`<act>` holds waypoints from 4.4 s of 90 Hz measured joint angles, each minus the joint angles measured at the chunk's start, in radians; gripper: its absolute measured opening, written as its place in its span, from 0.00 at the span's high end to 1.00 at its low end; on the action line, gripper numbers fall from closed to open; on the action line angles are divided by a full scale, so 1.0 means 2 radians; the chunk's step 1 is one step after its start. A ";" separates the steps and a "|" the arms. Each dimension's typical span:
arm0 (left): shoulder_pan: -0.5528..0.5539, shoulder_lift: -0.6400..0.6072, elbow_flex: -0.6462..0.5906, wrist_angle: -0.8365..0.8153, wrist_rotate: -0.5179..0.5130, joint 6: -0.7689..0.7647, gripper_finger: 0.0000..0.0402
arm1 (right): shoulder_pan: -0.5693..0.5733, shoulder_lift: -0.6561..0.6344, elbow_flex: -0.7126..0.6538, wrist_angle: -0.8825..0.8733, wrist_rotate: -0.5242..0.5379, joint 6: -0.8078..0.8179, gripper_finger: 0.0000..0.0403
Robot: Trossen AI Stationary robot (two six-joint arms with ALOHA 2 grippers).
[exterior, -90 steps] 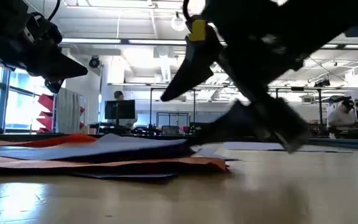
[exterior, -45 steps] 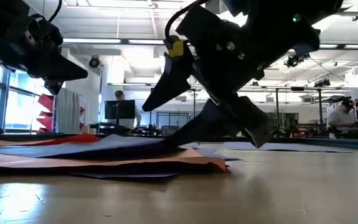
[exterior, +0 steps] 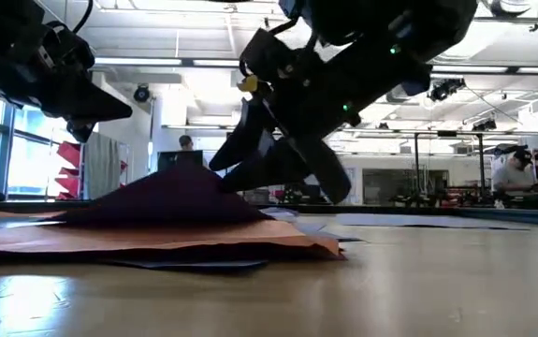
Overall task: Organize paper
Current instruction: Stack the blue paper on top of the blue paper
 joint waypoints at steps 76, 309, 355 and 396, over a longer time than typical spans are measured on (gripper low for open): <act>0.000 0.001 -0.005 0.012 -0.002 0.000 1.00 | -0.051 0.095 0.014 0.177 0.058 0.010 0.61; 0.000 0.025 -0.027 0.014 0.012 -0.039 1.00 | 0.172 0.074 0.261 -0.522 0.002 0.296 1.00; 0.000 0.025 -0.027 0.011 0.013 -0.040 1.00 | 0.203 0.136 0.262 -0.476 0.195 0.391 0.69; 0.000 0.025 -0.027 0.011 0.016 -0.048 1.00 | 0.196 0.170 0.264 -0.416 0.296 0.300 0.49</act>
